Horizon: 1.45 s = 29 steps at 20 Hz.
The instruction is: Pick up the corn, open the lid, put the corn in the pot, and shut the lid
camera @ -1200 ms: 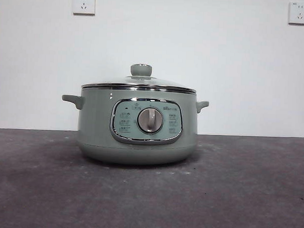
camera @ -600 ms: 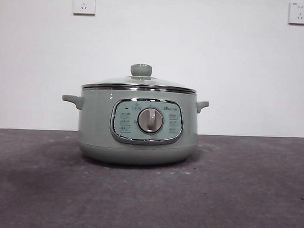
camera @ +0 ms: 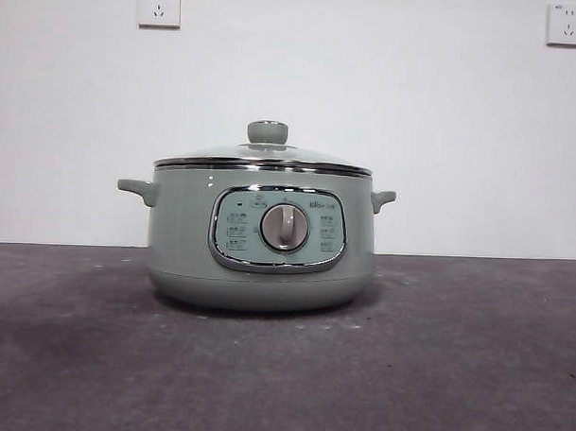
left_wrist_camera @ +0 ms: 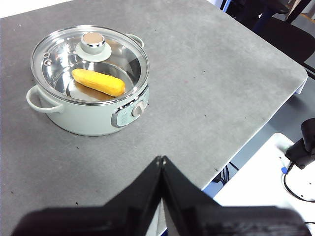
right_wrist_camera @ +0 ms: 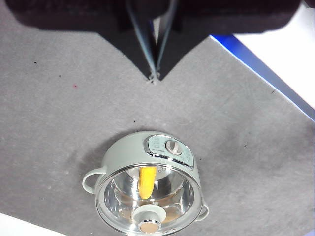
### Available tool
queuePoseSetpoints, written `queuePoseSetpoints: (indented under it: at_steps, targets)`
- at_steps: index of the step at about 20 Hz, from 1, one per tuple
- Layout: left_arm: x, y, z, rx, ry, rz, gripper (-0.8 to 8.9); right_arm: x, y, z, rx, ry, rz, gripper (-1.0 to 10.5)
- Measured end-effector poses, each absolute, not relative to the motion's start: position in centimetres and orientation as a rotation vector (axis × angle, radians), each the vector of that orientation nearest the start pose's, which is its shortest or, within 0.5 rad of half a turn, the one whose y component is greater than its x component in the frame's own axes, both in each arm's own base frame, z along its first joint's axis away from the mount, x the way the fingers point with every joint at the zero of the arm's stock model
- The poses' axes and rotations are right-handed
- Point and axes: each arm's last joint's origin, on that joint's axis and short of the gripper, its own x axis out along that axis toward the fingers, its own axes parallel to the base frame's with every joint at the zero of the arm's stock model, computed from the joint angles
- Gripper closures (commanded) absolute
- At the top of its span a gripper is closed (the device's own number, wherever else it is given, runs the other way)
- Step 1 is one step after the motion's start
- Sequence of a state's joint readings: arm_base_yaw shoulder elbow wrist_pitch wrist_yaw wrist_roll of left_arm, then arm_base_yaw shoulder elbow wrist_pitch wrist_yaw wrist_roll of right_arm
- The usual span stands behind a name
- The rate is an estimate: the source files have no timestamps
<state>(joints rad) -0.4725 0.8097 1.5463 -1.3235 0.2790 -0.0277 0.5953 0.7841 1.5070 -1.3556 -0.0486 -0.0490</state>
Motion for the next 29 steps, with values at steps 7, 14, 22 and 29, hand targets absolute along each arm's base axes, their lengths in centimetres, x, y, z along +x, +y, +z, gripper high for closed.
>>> queuePoseSetpoints:
  at_steps: [7, 14, 22, 29]
  targets:
    - [6.2, -4.1, 44.9, 0.036, 0.653, -0.720, 8.16, 4.5, 3.2, 44.0, -0.219, 0.604, 0.638, 9.5]
    - [8.9, -5.3, 46.0, 0.048, 0.524, -0.690, 8.17, 4.5, 3.2, 44.0, -0.220, 0.605, 0.638, 9.5]
    - [8.7, -2.2, 45.7, 0.273, -0.149, -0.483, 8.17, 4.5, 3.2, 44.0, -0.220, 0.605, 0.638, 9.5]
    - [10.3, -0.2, 29.9, 0.261, -0.044, -0.235, 8.17, 4.6, 3.3, 44.0, -0.220, 0.608, 0.637, 9.5]
